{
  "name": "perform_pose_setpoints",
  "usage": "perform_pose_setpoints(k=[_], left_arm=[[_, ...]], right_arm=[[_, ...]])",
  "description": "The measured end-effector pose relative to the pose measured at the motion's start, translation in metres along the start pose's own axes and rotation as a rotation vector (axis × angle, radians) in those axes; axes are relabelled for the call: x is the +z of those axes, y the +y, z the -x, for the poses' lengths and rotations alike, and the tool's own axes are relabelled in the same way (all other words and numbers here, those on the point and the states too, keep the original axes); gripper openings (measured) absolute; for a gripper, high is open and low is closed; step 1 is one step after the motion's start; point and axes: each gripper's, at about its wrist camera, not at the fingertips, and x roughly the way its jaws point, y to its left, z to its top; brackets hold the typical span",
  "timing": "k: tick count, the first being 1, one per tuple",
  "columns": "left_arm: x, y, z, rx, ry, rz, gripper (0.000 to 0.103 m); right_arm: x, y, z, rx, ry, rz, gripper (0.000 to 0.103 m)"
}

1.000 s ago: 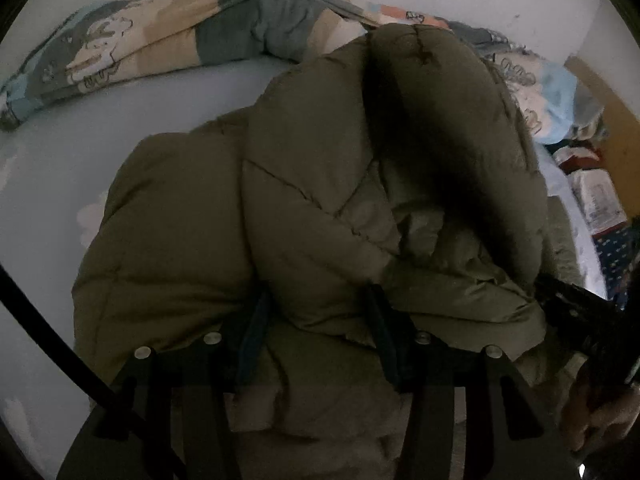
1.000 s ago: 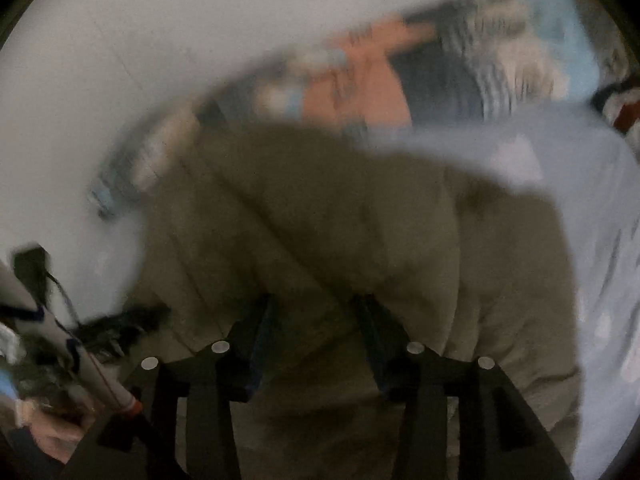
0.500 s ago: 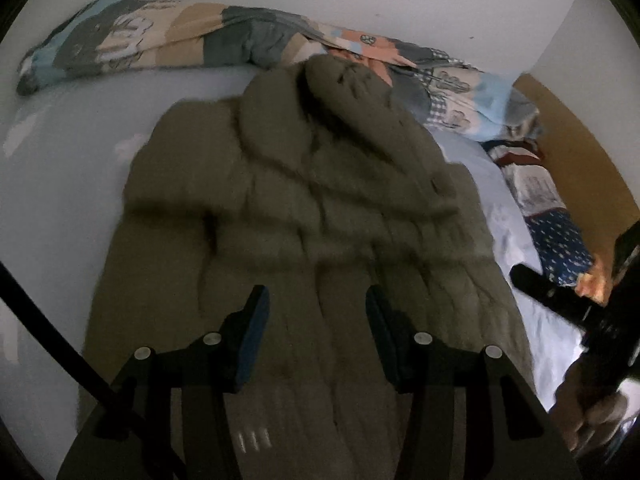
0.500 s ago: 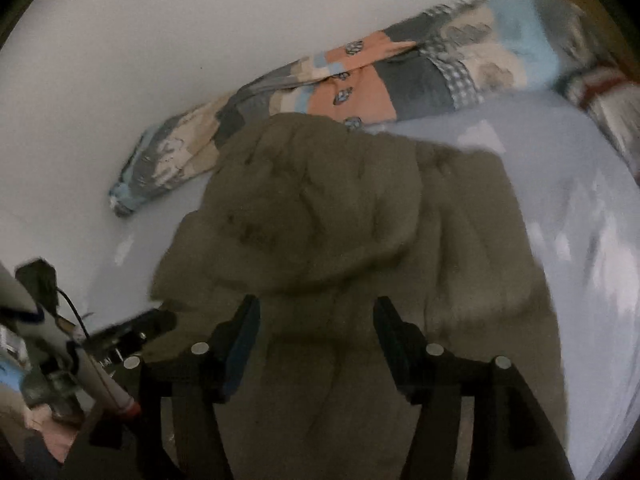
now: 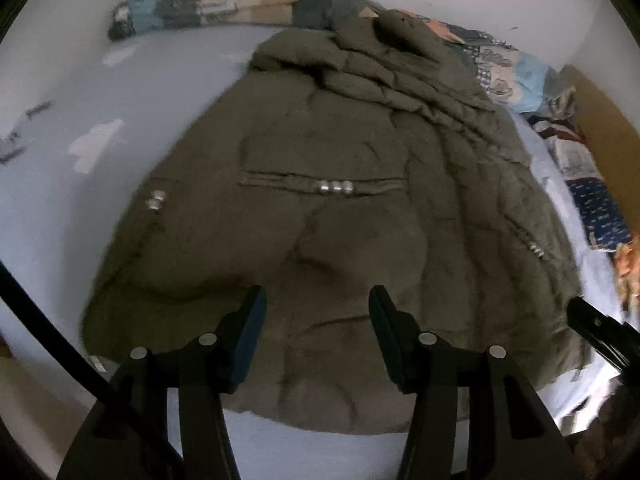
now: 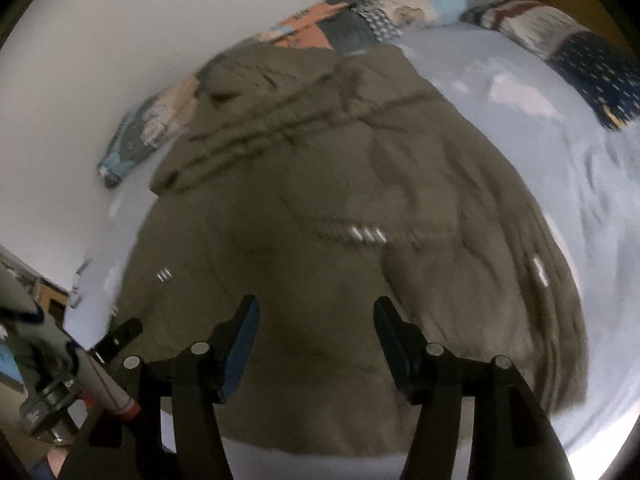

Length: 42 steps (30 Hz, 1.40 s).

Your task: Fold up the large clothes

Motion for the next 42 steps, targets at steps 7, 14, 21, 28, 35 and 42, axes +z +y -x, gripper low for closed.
perform_pose_setpoints(k=[7, 14, 21, 28, 35, 42], left_arm=[[-0.019, 0.000, -0.004, 0.047, 0.009, -0.031, 0.053], [-0.025, -0.002, -0.020, 0.064, 0.040, -0.087, 0.060], [-0.031, -0.014, -0.025, 0.122, 0.027, -0.168, 0.067], [-0.034, -0.018, -0.026, 0.155, 0.015, -0.177, 0.071], [-0.036, -0.020, -0.026, 0.176, 0.006, -0.193, 0.074], [-0.035, -0.020, -0.026, 0.186, 0.011, -0.193, 0.077]], right_arm=[[-0.034, -0.003, 0.007, -0.056, -0.003, 0.023, 0.064], [-0.049, -0.001, -0.014, -0.125, 0.053, 0.073, 0.064], [-0.051, -0.006, -0.030, -0.146, 0.092, 0.067, 0.066], [-0.053, -0.001, -0.034, -0.160, 0.097, 0.098, 0.069], [-0.052, -0.001, -0.035, -0.161, 0.105, 0.104, 0.072], [-0.054, 0.001, -0.036, -0.163, 0.110, 0.128, 0.075]])
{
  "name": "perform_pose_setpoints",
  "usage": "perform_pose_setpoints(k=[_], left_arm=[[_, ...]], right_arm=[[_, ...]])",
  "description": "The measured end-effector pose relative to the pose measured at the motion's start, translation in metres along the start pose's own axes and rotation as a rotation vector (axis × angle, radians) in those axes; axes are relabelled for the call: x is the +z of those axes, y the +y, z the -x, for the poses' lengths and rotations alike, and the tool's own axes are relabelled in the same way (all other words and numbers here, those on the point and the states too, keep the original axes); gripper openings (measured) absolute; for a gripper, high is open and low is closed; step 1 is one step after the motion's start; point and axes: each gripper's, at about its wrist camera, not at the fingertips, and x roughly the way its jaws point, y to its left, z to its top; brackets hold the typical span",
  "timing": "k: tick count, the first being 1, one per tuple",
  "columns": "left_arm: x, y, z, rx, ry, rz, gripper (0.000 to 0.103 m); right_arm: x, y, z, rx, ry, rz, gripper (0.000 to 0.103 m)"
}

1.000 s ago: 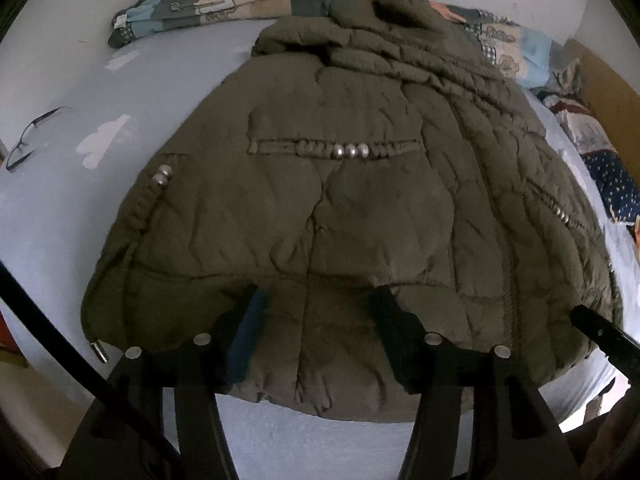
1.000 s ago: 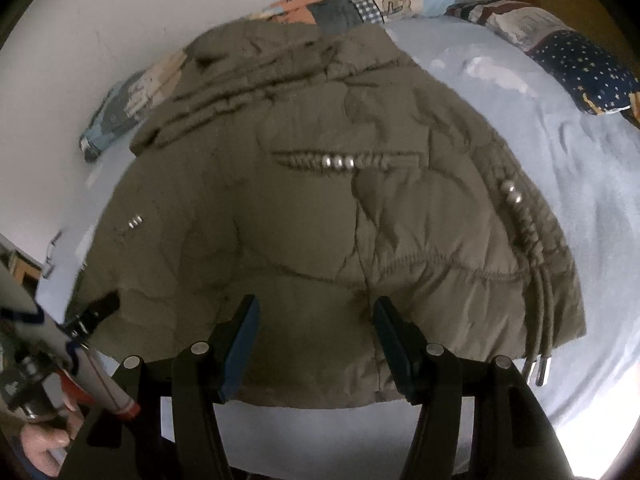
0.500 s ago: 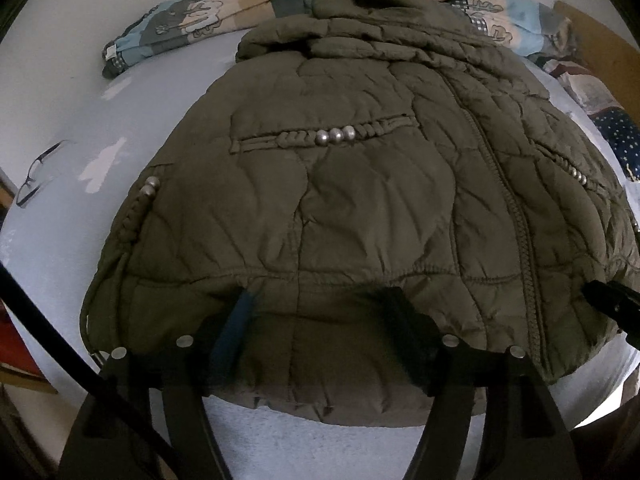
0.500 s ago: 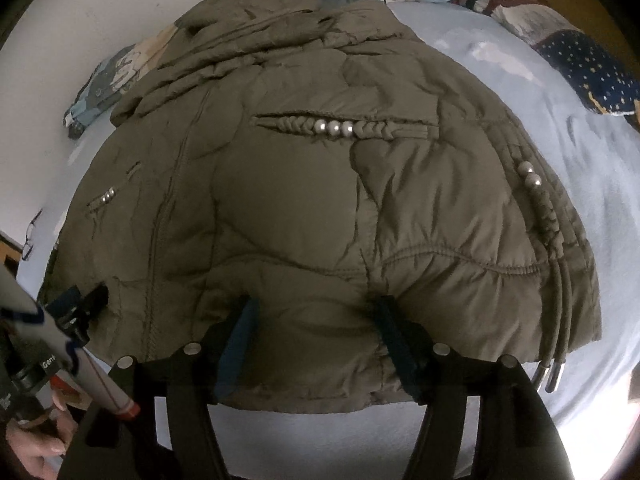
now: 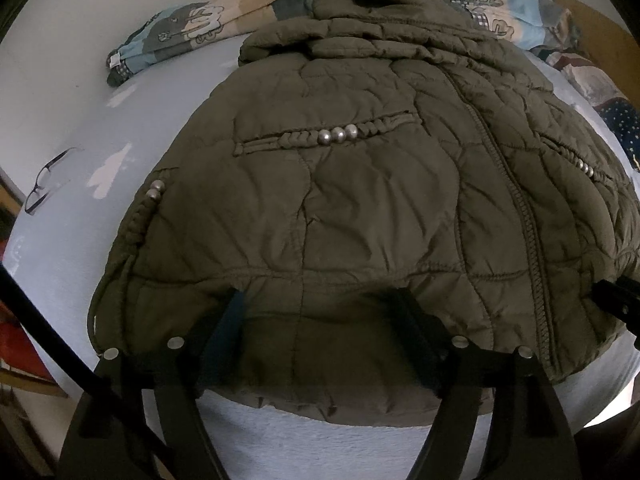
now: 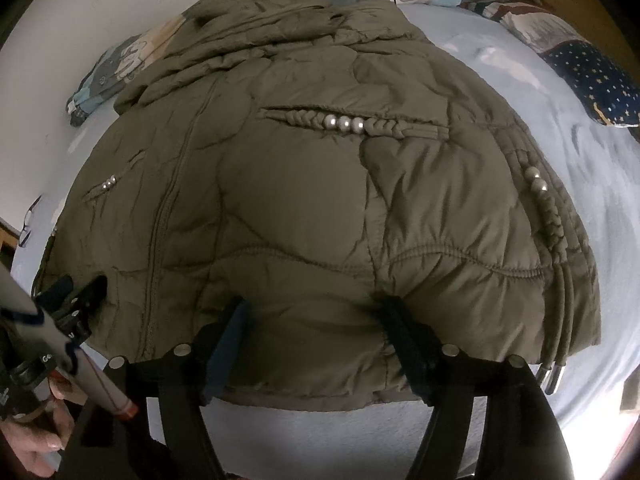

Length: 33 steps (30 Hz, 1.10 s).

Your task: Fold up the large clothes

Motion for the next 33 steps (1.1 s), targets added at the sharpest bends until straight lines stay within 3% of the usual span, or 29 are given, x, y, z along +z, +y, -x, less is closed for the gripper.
perform_pose_setpoints(k=[5, 12, 33], left_arm=[[0.000, 0.000, 0.000, 0.004, -0.001, 0.003, 0.079], [-0.009, -0.003, -0.001, 0.032, -0.076, -0.052, 0.085], [-0.012, -0.004, 0.000, 0.038, -0.112, -0.077, 0.087]], right_arm=[[-0.001, 0.000, 0.001, -0.002, 0.001, 0.011, 0.075], [-0.006, 0.004, -0.002, -0.012, -0.028, 0.041, 0.078], [-0.013, 0.017, -0.006, -0.059, -0.062, 0.111, 0.086]])
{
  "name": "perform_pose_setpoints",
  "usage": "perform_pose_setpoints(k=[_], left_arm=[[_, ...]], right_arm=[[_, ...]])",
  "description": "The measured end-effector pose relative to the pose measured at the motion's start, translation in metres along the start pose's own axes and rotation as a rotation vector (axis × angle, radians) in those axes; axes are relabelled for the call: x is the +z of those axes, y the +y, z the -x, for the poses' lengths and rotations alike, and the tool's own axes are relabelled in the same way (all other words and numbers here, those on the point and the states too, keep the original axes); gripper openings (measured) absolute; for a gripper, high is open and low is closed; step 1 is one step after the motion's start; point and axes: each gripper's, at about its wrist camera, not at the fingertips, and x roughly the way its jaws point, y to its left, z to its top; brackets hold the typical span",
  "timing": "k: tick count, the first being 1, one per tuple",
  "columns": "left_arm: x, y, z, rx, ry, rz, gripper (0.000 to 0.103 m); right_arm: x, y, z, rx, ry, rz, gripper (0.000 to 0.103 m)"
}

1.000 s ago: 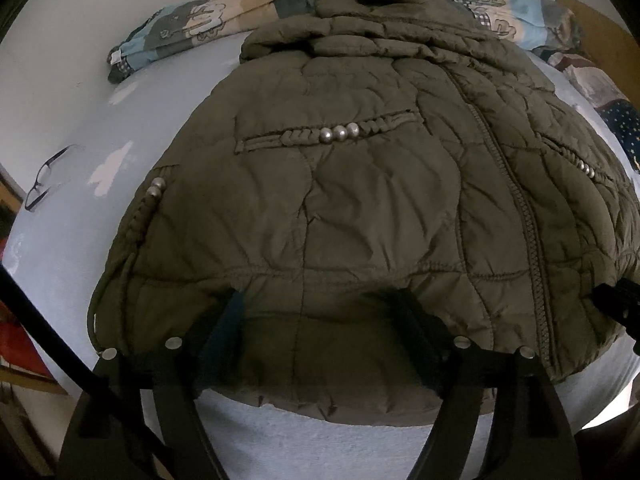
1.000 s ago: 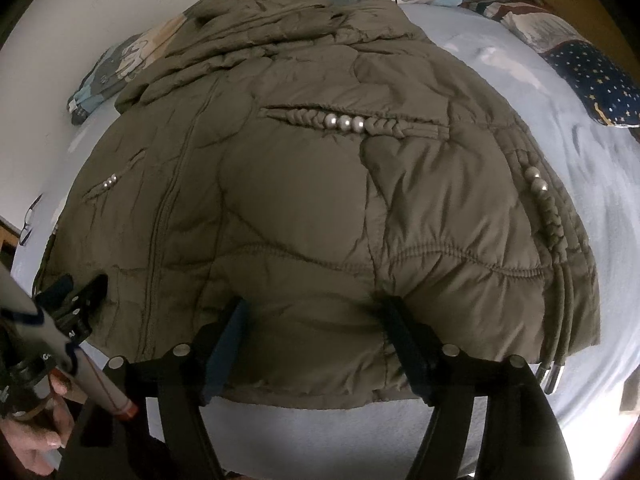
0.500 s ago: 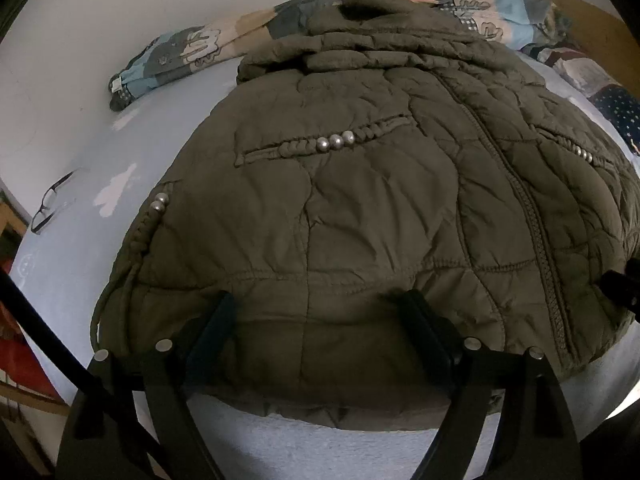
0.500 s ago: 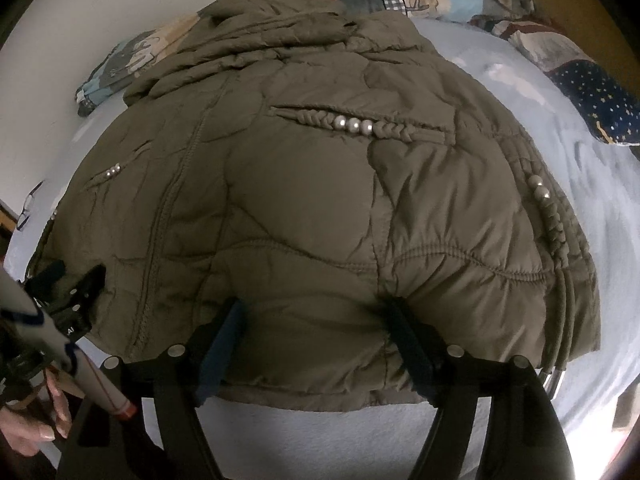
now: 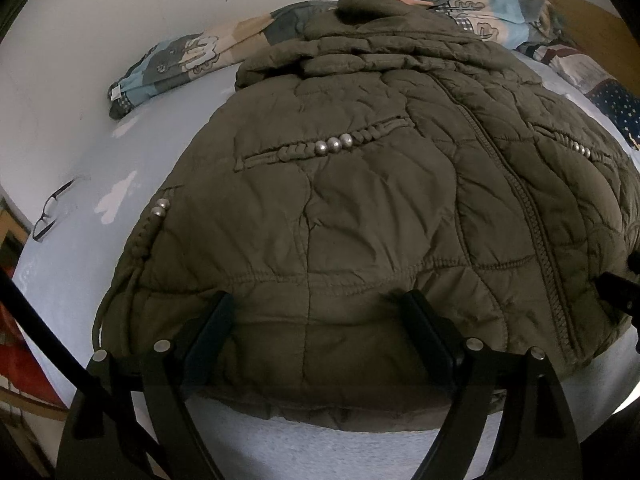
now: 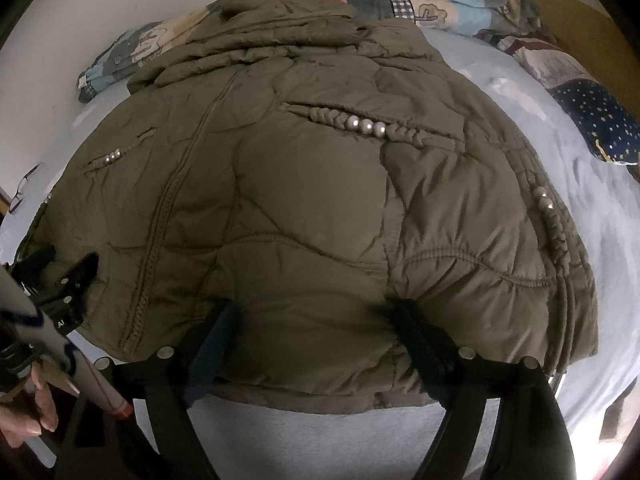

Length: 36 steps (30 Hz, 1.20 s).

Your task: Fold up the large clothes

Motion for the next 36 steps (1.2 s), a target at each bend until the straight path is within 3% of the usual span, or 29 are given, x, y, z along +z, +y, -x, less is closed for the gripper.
perform_pose_setpoints(k=[7, 10, 15, 18, 20, 23, 26, 36], left_arm=[[0.008, 0.005, 0.004, -0.043, 0.022, 0.000, 0.086], [0.010, 0.020, 0.014, -0.054, -0.010, 0.055, 0.086], [0.011, 0.073, 0.029, -0.016, -0.083, 0.240, 0.086], [0.003, 0.113, 0.023, 0.010, -0.048, 0.394, 0.086], [-0.006, 0.136, 0.015, -0.003, -0.003, 0.496, 0.086], [-0.022, 0.166, 0.000, -0.064, 0.076, 0.644, 0.086], [-0.031, 0.176, -0.003, -0.116, 0.089, 0.709, 0.086], [-0.052, 0.208, -0.004, -0.247, 0.060, 0.879, 0.086]], right_arm=[[-0.002, 0.000, 0.005, 0.008, -0.014, 0.028, 0.087], [-0.002, -0.010, 0.020, 0.049, -0.050, -0.008, 0.087], [-0.004, -0.060, 0.058, 0.014, -0.230, -0.173, 0.087], [-0.014, -0.111, 0.072, -0.036, -0.292, -0.352, 0.087], [-0.025, -0.144, 0.070, -0.018, -0.277, -0.487, 0.087], [-0.048, -0.187, 0.059, 0.083, -0.246, -0.699, 0.087], [-0.063, -0.205, 0.048, 0.164, -0.207, -0.803, 0.086], [-0.060, -0.200, 0.038, 0.237, -0.186, -0.817, 0.086]])
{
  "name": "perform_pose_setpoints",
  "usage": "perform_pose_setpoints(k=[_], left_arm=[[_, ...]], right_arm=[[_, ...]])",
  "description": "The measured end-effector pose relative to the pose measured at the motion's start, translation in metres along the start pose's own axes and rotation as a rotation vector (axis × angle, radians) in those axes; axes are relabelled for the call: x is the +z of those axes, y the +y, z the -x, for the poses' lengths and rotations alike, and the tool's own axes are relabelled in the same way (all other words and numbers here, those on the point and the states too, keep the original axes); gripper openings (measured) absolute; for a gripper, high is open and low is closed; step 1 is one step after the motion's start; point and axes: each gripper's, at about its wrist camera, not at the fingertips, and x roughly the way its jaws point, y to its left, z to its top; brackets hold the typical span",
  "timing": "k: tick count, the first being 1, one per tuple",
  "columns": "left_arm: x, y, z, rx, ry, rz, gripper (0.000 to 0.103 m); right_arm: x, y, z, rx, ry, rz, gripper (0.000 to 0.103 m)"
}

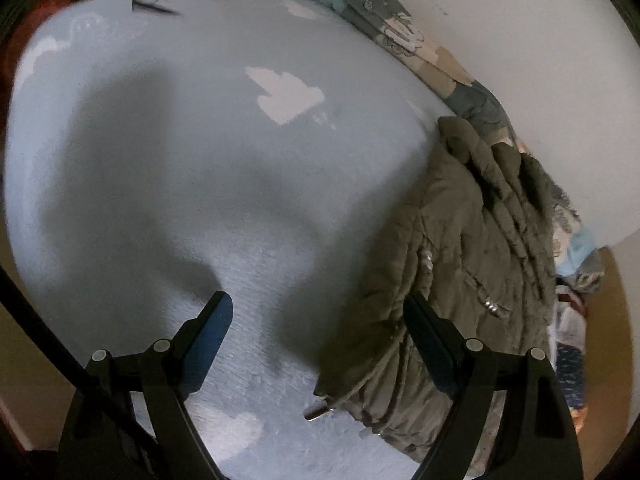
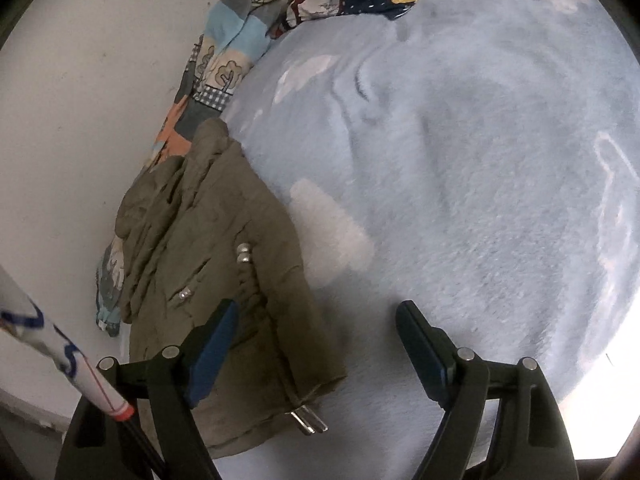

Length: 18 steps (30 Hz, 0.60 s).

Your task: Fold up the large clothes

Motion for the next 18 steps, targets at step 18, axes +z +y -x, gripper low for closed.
perform_pose_setpoints(k=[18], left_arm=[[-0.043, -0.060, -0.026, -0.162, 0.153, -0.228, 0.086]], right_arm=[[-0.010, 0.017, -0.032, 0.054, 0.089, 0.085, 0.086]])
